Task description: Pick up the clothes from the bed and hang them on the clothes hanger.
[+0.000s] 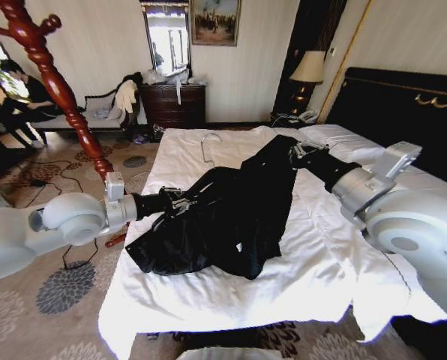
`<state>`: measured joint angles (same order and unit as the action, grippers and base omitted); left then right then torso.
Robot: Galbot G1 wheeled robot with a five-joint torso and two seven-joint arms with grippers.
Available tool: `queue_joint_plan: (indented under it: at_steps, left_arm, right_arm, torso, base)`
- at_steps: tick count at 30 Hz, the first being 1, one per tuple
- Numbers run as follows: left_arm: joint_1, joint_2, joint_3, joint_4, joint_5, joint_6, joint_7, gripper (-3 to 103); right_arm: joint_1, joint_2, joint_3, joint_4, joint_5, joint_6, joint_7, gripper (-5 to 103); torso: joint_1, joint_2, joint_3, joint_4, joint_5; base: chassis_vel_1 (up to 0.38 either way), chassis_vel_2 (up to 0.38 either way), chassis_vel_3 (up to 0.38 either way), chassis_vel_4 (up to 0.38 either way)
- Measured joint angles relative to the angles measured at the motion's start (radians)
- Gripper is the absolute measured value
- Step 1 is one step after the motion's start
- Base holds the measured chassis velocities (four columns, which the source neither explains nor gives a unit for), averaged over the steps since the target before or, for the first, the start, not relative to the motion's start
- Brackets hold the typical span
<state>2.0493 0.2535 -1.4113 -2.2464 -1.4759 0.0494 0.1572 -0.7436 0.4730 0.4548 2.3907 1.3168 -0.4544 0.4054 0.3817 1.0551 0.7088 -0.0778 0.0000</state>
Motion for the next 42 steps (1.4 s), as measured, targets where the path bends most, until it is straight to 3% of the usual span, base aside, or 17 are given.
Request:
queue_joint_plan:
  at_steps: [7,11,18,26,32,42]
  left_arm:
    - [0.081,0.087,-0.078,0.053,-0.029,-0.025,-0.045,16]
    - [0.142,0.209,-0.168,0.109,-0.101,-0.03,-0.085,16]
    - [0.211,0.292,-0.232,0.149,-0.109,-0.04,-0.104,16]
    - [0.397,0.413,-0.393,0.186,-0.124,-0.052,-0.162,16]
    - [0.476,0.45,-0.438,0.19,-0.107,-0.057,-0.189,16]
    - [0.623,0.545,-0.573,0.295,-0.061,-0.084,-0.264,16]
  right_arm:
    - [0.02,0.006,0.0,0.022,0.053,-0.004,0.007,0]
    - [0.018,0.019,0.003,0.019,0.057,-0.008,0.014,0]
    - [-0.007,0.037,0.018,0.016,0.07,-0.016,0.038,0]
    - [0.032,0.043,0.025,0.024,0.148,-0.024,0.078,0]
    - [0.007,0.032,0.056,0.018,0.172,-0.028,0.089,0]
    - [-0.01,0.023,0.059,0.097,0.209,-0.029,0.114,0]
  torso:
    - [0.0,0.0,0.0,0.0003,-0.0004]
    - [0.0,0.0,0.0,-0.0008,0.0004]
    - [0.0,0.0,0.0,0.0001,0.0]
    - [0.0,0.0,0.0,-0.0002,-0.0002]
    - [0.0,0.0,0.0,-0.0003,0.0004]
    - [0.0,0.0,0.0,-0.0003,0.0001]
  base:
    - [0.0,0.0,0.0,0.0]
    - [0.0,0.0,0.0,0.0]
    - [0.0,0.0,0.0,0.0]
    - [0.0,0.0,0.0,0.0]
    - [0.0,0.0,0.0,0.0]
    - [0.0,0.0,0.0,0.0]
